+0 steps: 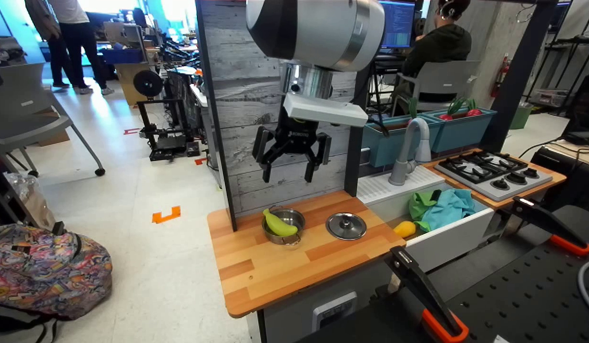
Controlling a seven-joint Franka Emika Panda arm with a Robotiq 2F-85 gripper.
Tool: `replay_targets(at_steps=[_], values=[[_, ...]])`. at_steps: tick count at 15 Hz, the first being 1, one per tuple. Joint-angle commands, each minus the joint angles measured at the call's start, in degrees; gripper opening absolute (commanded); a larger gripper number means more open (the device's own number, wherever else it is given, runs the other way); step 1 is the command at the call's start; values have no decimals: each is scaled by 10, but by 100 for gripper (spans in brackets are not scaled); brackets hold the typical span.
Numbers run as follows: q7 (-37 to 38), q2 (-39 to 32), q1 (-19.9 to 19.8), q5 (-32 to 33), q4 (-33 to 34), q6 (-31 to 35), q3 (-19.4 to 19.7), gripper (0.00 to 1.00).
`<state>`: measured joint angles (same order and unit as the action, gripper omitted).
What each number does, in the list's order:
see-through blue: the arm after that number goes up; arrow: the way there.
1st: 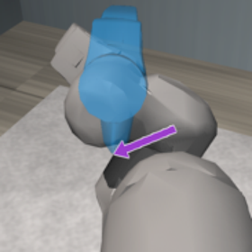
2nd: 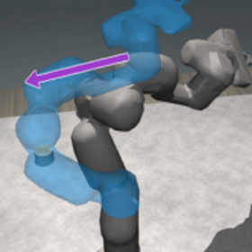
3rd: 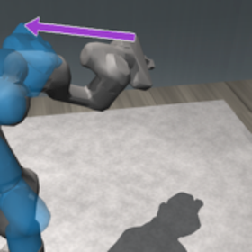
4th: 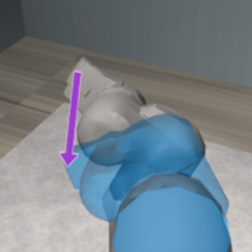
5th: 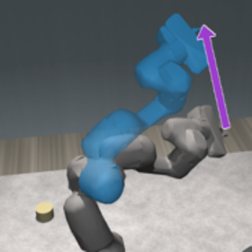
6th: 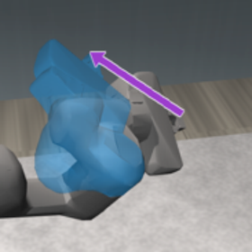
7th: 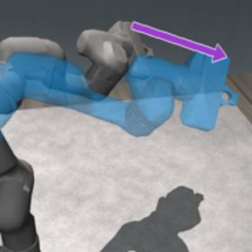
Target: Remove the banana from the pot
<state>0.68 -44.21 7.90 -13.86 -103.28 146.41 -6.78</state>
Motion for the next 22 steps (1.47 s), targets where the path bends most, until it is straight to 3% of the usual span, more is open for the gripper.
replay_targets(at_steps=[1,7,13,22], values=[[43,-17,15,13,-3,50,4,100],[79,-76,45,23,30,72,11,100],[134,-112,84,51,70,72,49,100],[143,-178,94,78,163,62,63,100]])
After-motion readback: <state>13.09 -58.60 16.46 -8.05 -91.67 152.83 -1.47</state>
